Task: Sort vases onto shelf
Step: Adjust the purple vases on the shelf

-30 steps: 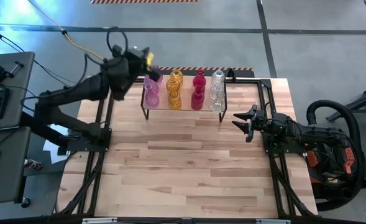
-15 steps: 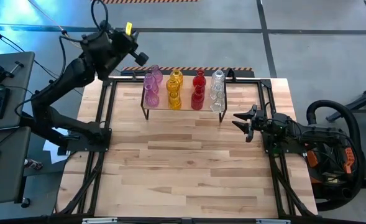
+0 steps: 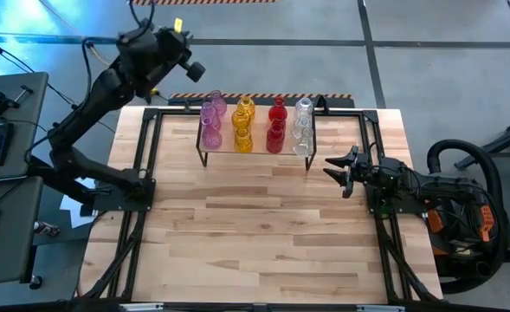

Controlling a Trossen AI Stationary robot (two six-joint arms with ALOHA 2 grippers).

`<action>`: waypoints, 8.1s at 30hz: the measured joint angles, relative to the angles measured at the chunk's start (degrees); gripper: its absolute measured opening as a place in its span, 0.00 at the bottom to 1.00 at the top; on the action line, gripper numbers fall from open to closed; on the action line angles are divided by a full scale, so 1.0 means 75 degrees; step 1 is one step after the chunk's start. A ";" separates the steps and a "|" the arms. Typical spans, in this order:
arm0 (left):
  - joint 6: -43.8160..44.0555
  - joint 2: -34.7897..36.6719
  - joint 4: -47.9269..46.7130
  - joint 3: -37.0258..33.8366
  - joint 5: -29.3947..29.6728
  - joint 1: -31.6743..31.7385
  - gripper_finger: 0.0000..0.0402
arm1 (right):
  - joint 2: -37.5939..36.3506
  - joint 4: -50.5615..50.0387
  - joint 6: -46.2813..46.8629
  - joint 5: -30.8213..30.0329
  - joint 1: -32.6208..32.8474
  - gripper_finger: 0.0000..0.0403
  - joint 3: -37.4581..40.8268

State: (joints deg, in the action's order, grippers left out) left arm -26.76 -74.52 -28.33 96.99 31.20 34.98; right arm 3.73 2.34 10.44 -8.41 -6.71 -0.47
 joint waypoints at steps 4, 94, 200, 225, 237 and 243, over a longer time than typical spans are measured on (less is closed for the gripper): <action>0.0193 -0.0544 -0.0689 0.0665 -0.0335 0.0297 0.11 | 0.0000 0.0000 0.0000 -0.0002 -0.0001 0.42 0.0000; 0.3989 -0.4262 -0.7324 0.4027 -0.4037 0.1212 0.17 | 0.0000 0.0002 0.0000 0.0001 -0.0001 0.42 0.0000; 0.3543 -0.4495 -0.7022 0.3189 -0.3893 0.1107 0.05 | 0.0000 -0.0001 0.0000 0.0001 0.0001 0.42 0.0000; 0.3564 -0.4337 -0.7478 0.3174 -0.3115 0.1115 0.05 | 0.0000 -0.0001 0.0000 0.0001 0.0001 0.42 0.0000; 0.3680 -0.4334 -0.7540 0.3177 -0.3831 0.1355 0.07 | 0.0000 0.0000 0.0000 0.0001 0.0000 0.42 0.0000; 0.3735 -0.4335 -0.7540 0.3174 -0.3893 0.1353 0.08 | 0.0000 -0.0001 0.0000 0.0001 -0.0001 0.42 0.0000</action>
State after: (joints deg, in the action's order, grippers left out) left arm 1.26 -107.03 -84.88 120.79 2.00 45.13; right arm 3.73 2.33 10.44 -8.40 -6.72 -0.47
